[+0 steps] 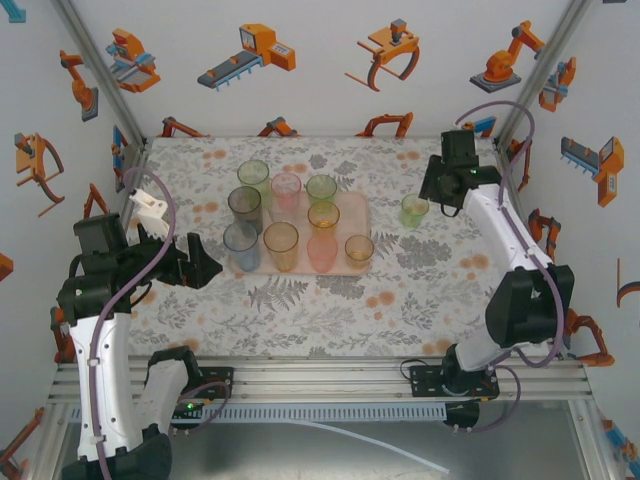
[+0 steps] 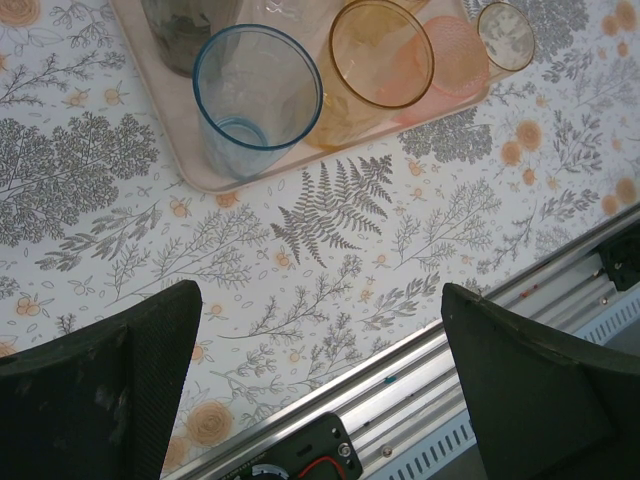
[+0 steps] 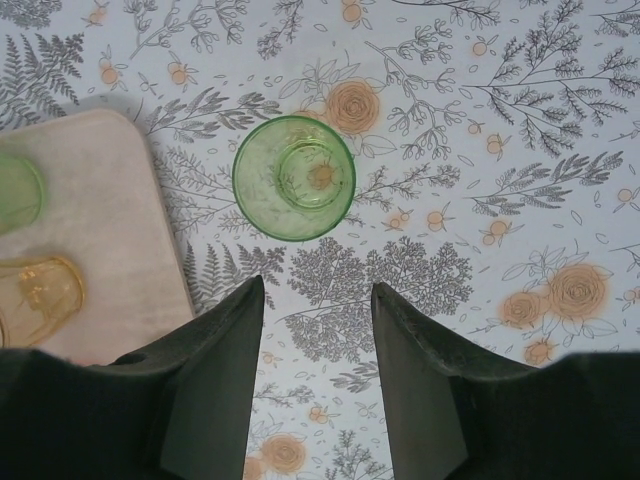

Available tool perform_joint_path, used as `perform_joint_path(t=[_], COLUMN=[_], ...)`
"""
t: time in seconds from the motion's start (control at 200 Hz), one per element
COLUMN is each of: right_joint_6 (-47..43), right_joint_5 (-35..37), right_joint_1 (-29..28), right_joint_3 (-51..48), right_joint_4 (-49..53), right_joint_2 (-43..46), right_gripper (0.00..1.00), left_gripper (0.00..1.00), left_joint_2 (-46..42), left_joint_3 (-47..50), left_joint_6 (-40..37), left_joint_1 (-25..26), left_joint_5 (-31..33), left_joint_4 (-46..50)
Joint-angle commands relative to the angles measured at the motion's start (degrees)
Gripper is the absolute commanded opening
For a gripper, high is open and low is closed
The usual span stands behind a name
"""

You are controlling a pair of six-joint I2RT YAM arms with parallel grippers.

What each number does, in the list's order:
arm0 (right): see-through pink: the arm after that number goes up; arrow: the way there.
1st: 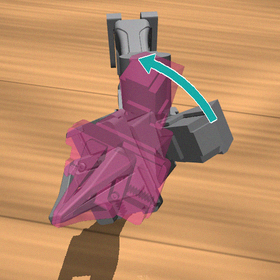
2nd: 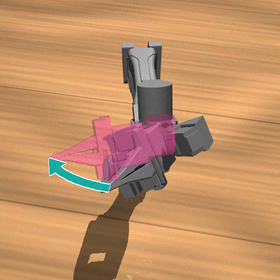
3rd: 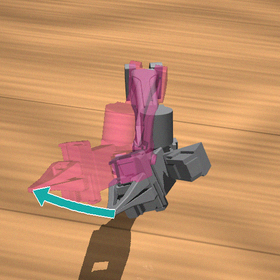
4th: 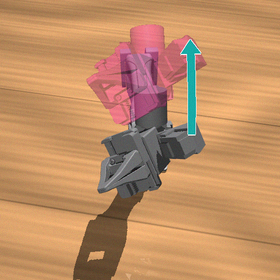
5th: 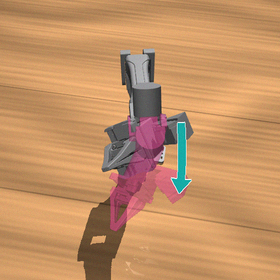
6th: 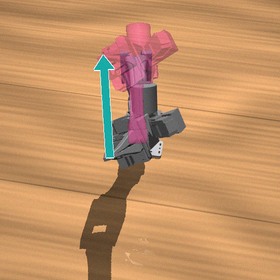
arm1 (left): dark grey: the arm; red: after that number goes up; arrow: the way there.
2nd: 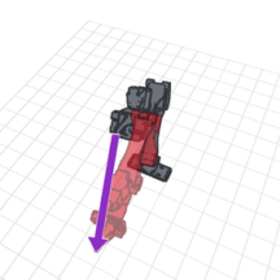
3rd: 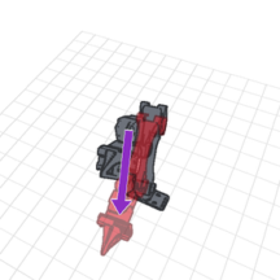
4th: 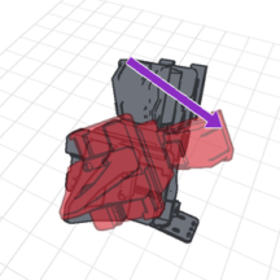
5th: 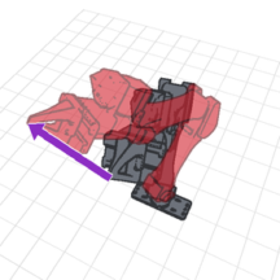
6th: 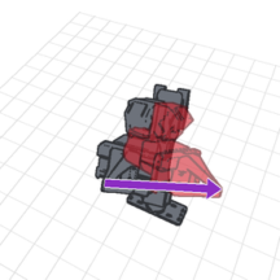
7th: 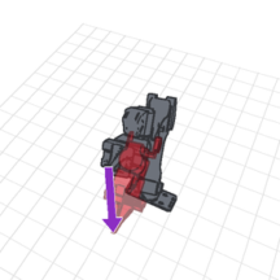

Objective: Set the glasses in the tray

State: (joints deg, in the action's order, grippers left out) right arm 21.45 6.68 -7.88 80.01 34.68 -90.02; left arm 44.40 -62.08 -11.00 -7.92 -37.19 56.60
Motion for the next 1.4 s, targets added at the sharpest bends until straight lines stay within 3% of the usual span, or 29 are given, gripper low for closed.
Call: perform_joint_path(t=[0.0, 0.811, 1.397], right_joint_6=[-1.4, -2.6, -2.9], right_joint_5=[-2.1, -3.2, -3.6], right_joint_1=[1.1, 4.3, 4.5], right_joint_3=[1.4, 7.9, 9.1], right_joint_4=[-0.3, -0.6, 0.1], right_joint_2=[-2.6, -17.3, -20.9], right_gripper=[0.45, 0.36, 0.29], left_gripper=[0.97, 0.97, 0.97], left_joint_2=[-0.6, -1.2, -0.5], left_joint_3=[0.3, 0.6, 0.7], left_joint_6=[0.8, 1.0, 0.9], left_joint_1=[-0.3, -0.6, -0.7], left_joint_5=[-1.6, -1.8, -1.7], left_joint_4=[-0.2, -0.2, -0.3])
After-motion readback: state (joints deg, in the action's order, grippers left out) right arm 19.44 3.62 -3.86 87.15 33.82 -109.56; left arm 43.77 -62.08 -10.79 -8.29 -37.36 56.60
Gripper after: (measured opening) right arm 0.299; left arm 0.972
